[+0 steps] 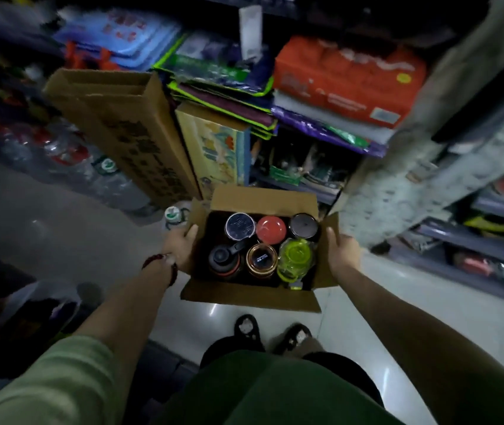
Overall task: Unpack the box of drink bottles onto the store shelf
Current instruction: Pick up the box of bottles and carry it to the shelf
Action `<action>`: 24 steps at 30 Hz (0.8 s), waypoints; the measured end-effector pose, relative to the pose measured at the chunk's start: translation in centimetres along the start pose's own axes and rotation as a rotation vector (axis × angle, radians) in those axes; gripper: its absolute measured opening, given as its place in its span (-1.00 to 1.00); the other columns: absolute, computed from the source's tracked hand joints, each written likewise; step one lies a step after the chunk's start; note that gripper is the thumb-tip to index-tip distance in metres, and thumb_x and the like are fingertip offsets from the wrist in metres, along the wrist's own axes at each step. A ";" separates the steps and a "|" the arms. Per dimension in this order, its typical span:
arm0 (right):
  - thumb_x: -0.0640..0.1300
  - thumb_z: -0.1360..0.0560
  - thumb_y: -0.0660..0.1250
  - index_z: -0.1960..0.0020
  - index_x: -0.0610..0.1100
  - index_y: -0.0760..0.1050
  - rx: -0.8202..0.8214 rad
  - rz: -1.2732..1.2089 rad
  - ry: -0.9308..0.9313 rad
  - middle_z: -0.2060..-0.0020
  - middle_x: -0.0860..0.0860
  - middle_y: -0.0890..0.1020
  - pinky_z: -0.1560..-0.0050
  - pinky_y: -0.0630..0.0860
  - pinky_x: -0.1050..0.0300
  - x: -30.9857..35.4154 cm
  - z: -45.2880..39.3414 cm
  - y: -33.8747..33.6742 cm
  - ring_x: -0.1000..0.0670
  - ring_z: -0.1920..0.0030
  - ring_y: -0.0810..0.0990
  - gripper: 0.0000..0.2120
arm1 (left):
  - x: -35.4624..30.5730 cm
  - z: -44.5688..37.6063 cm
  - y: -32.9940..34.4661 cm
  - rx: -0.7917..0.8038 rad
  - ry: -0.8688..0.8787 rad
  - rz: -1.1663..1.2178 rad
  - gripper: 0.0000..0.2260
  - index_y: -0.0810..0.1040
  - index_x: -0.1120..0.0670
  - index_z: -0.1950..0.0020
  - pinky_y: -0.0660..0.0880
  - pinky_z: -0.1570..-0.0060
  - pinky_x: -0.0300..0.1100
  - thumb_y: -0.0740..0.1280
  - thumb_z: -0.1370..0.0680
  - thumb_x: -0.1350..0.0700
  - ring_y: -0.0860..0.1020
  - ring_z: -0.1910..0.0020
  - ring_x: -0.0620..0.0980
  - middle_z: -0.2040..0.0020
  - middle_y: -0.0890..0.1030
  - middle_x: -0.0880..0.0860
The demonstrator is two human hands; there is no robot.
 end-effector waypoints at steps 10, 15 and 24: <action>0.06 -0.63 0.10 0.32 -0.19 0.34 -0.209 -0.198 0.289 0.23 -0.27 0.56 0.18 0.29 0.07 -13.9 2.4 -8.0 -0.27 0.08 0.57 -0.55 | -10.5 0.4 12.5 0.182 0.178 -0.257 -0.59 0.39 0.20 0.32 0.27 0.24 -0.08 0.12 -0.63 -0.01 0.51 0.15 0.24 0.34 0.46 0.16; 0.06 -0.64 0.09 0.18 -0.29 0.49 -0.338 -0.294 0.455 0.10 -0.31 0.62 0.15 0.32 0.07 -20.4 4.5 -11.6 -0.30 0.02 0.58 -0.53 | -16.7 1.9 19.5 0.302 0.321 -0.361 -0.62 0.49 0.26 0.18 0.39 0.17 -0.02 0.13 -0.63 -0.01 0.55 0.07 0.28 0.14 0.59 0.29; 0.06 -0.63 0.13 0.17 -0.30 0.51 -0.659 -0.488 0.834 0.23 -0.22 0.56 0.22 0.30 0.07 -29.7 9.9 -16.0 -0.15 0.22 0.46 -0.55 | -29.1 5.8 33.5 0.583 0.691 -0.581 -0.59 0.53 0.35 -0.07 0.42 -0.01 -0.01 0.12 -0.64 0.01 0.54 -0.08 0.28 -0.06 0.59 0.32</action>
Point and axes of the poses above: each hand's wrist, its own z-axis away from the middle knuckle, its own y-axis out of the palm, x = y × z, the point moved 3 cm from there along -z, towards the middle knuckle
